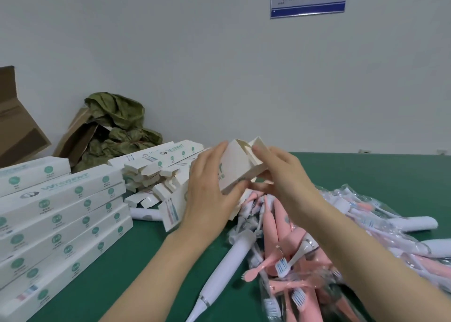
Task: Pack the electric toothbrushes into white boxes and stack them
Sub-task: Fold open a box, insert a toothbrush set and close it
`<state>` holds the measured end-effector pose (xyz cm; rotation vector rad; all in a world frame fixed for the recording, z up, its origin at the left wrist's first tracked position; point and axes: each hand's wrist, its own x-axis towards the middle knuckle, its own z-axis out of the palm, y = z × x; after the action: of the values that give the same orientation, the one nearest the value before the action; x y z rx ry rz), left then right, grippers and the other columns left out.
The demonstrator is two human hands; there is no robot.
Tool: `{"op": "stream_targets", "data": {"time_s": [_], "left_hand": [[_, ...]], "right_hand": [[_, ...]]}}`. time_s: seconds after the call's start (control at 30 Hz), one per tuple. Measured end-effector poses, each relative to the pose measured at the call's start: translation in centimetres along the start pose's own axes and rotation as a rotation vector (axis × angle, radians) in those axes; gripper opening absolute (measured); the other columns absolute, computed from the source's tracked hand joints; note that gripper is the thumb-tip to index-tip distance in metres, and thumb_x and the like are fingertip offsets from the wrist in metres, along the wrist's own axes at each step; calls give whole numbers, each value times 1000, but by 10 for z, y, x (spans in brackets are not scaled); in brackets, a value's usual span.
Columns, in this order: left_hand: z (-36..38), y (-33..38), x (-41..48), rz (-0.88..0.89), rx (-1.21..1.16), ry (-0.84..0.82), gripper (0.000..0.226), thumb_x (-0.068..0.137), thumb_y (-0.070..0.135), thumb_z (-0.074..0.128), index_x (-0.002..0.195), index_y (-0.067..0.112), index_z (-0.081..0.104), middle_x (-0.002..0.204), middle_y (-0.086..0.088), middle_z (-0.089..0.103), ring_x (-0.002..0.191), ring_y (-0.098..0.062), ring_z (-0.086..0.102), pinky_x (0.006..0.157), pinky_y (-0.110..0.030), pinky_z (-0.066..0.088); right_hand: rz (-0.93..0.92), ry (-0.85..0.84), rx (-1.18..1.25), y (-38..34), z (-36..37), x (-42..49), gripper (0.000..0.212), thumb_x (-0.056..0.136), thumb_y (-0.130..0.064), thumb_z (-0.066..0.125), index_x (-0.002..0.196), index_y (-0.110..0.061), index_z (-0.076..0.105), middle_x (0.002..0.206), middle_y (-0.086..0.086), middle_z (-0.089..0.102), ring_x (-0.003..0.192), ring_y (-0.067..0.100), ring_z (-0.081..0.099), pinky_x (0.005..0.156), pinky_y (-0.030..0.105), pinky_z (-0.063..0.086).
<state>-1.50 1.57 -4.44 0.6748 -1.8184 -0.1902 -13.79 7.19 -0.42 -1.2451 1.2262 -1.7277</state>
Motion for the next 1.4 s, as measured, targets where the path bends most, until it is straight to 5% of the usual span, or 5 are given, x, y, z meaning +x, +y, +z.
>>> {"op": "stream_targets", "data": {"time_s": [0.5,0.8,1.1,1.27,1.4], "left_hand": [[-12,10,2,-20,-155,22,31,95,27,37,87,13,64,96,5,57,100,-5,50,86,-12,34],[-15,12,5,-160,-290,-43,19,82,42,57,94,27,59,80,28,53,77,7,46,70,-12,34],[-24,-1,10,-9,-80,-67,36,73,31,68,109,31,61,110,5,54,96,10,47,80,-2,32],[-27,-2,13,-48,-64,181,34,77,25,61,111,27,63,108,0,46,91,-4,49,83,-16,41],[-25,-3,11,-37,-37,220,34,76,23,62,111,23,65,107,0,43,93,3,45,83,-2,31]], "right_hand": [[30,-153,-160,-5,-5,-3,10,94,-5,53,91,-10,62,69,-1,66,58,9,63,66,23,57],[-3,-264,-195,-9,-13,-1,15,83,1,67,97,-2,64,82,10,70,70,16,68,67,20,57],[134,-372,6,-1,-29,10,36,68,-2,74,102,-6,63,85,7,72,79,17,70,73,22,56],[-8,-591,-984,22,-19,0,49,73,-4,77,117,-20,60,111,-8,64,91,4,62,80,13,50],[47,-773,-1251,45,-3,-11,47,78,-6,69,118,-29,61,110,-13,56,88,11,60,70,27,54]]}}
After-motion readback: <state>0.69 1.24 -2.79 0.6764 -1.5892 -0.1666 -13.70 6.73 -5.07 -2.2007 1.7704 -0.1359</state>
